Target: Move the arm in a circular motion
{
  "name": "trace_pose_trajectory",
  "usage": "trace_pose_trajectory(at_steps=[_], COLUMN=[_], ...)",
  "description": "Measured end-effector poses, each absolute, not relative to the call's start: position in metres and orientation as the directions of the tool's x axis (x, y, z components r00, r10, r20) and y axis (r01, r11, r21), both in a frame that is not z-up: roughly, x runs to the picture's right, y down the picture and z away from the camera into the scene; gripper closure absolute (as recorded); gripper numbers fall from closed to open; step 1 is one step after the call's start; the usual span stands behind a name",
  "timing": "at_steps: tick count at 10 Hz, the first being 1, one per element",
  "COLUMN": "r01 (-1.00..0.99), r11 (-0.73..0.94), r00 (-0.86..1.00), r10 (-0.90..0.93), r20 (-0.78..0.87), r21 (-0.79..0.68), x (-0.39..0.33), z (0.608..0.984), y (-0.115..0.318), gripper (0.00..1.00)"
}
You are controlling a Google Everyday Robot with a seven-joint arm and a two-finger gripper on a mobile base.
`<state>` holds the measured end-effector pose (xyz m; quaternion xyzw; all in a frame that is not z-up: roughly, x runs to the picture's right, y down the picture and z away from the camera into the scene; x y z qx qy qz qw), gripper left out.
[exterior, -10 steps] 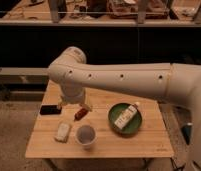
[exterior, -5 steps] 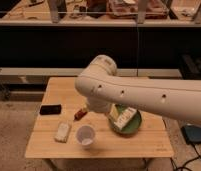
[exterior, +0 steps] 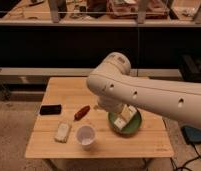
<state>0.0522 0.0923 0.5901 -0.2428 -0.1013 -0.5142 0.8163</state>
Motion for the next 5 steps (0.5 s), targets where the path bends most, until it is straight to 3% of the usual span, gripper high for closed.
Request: trace_pose_trajectory(at_steps=[5], r01=[0.890], r11=[0.351], r00=[0.448], r10=[-0.792], r20=[0.416], r21=[-0.291], x=[0.0512], z=[0.5906], y=[0.0923], gripper=[0.20])
